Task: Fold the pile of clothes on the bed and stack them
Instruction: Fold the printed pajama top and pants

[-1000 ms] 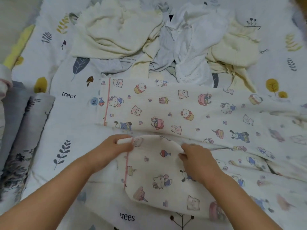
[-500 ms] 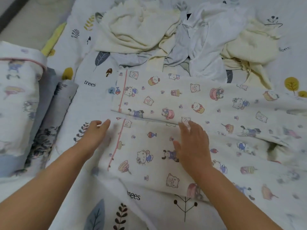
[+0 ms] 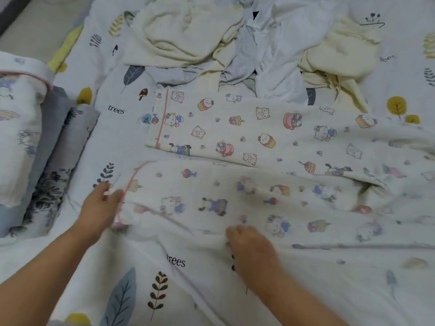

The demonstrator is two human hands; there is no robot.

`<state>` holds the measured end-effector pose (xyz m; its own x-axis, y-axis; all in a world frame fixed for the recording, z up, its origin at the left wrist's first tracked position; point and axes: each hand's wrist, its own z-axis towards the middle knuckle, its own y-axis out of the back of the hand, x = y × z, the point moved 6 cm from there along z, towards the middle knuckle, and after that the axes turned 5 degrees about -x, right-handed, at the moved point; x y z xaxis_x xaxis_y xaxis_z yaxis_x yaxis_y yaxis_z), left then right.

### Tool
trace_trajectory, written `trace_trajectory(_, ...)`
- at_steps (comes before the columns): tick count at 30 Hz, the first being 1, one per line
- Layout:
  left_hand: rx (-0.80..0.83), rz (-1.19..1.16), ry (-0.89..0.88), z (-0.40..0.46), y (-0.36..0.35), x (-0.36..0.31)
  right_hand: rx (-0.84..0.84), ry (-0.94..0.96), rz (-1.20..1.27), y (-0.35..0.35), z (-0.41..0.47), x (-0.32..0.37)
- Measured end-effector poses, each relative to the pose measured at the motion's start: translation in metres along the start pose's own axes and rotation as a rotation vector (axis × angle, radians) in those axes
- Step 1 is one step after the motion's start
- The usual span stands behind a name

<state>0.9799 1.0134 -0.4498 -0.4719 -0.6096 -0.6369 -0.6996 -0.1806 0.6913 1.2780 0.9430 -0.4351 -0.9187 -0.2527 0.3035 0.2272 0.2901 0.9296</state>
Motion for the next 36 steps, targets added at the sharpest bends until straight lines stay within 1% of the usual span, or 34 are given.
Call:
trace_trajectory(1,-0.089,0.052,0.02,0.005,0.012,0.004,0.035,0.068,0.044,-0.004,-0.003,0.013)
trace_trajectory(2,-0.134,0.136,0.042,0.01,0.021,0.011,0.087,0.133,0.088,-0.008,-0.007,0.025)
trace_trajectory(4,-0.087,0.31,0.121,0.015,0.027,0.023,0.283,0.195,0.128,-0.025,-0.013,0.035)
trace_trajectory(5,-0.048,0.409,0.169,0.012,0.025,0.024,0.346,0.188,0.155,-0.026,-0.016,0.035)
trace_trajectory(6,-0.032,0.564,0.152,0.011,0.021,0.023,0.3,0.158,0.162,-0.021,-0.016,0.03)
trace_trajectory(7,-0.036,0.742,0.056,0.008,0.014,0.013,0.155,0.101,0.162,-0.013,-0.014,0.019)
trace_trajectory(8,-0.054,0.872,-0.111,0.005,0.004,-0.002,0.003,0.01,0.158,-0.007,-0.014,0.003)
trace_trajectory(9,-0.083,0.878,-0.28,-0.003,-0.01,-0.022,-0.148,-0.097,0.17,0.003,-0.013,-0.016)
trace_trajectory(10,-0.098,0.795,-0.411,-0.011,-0.025,-0.037,-0.223,-0.224,0.164,0.011,-0.013,-0.039)
trace_trajectory(11,-0.089,0.711,-0.515,-0.024,-0.04,-0.053,-0.206,-0.349,0.114,0.012,-0.014,-0.063)
trace_trajectory(12,-0.056,0.659,-0.611,-0.038,-0.058,-0.066,-0.158,-0.463,0.061,0.01,-0.017,-0.089)
trace_trajectory(13,0.011,0.651,-0.677,-0.053,-0.078,-0.076,-0.146,-0.563,0.041,0.009,-0.021,-0.114)
trace_trajectory(15,0.187,0.689,-0.792,-0.075,-0.119,-0.083,-0.108,-0.698,-0.008,0.0,-0.038,-0.152)
trace_trajectory(18,0.456,0.955,-0.868,-0.09,-0.171,-0.059,0.052,-0.748,-0.037,-0.019,-0.069,-0.181)
trace_trajectory(20,0.552,1.082,-0.828,-0.091,-0.185,-0.047,0.088,-0.707,-0.018,-0.022,-0.082,-0.187)
trace_trajectory(21,0.558,1.108,-0.818,-0.091,-0.186,-0.05,0.078,-0.687,0.007,-0.019,-0.085,-0.188)
trace_trajectory(24,0.484,1.058,-0.868,-0.095,-0.181,-0.074,-0.032,-0.639,0.081,0.004,-0.087,-0.186)
trace_trajectory(25,0.458,1.011,-0.906,-0.099,-0.18,-0.085,-0.086,-0.651,0.094,0.012,-0.09,-0.188)
trace_trajectory(27,0.481,0.867,-0.961,-0.114,-0.181,-0.106,-0.15,-0.705,0.103,0.024,-0.1,-0.194)
trace_trajectory(29,0.514,0.732,-1.062,-0.134,-0.187,-0.127,-0.121,-0.762,0.084,0.029,-0.111,-0.201)
trace_trajectory(31,0.501,0.651,-1.182,-0.152,-0.197,-0.145,-0.097,-0.798,0.074,0.032,-0.121,-0.208)
trace_trajectory(33,0.564,0.599,-1.2,-0.172,-0.212,-0.161,-0.093,-0.812,0.066,0.037,-0.131,-0.216)
trace_trajectory(36,0.646,0.634,-1.235,-0.202,-0.246,-0.168,-0.085,-0.822,0.034,0.045,-0.143,-0.232)
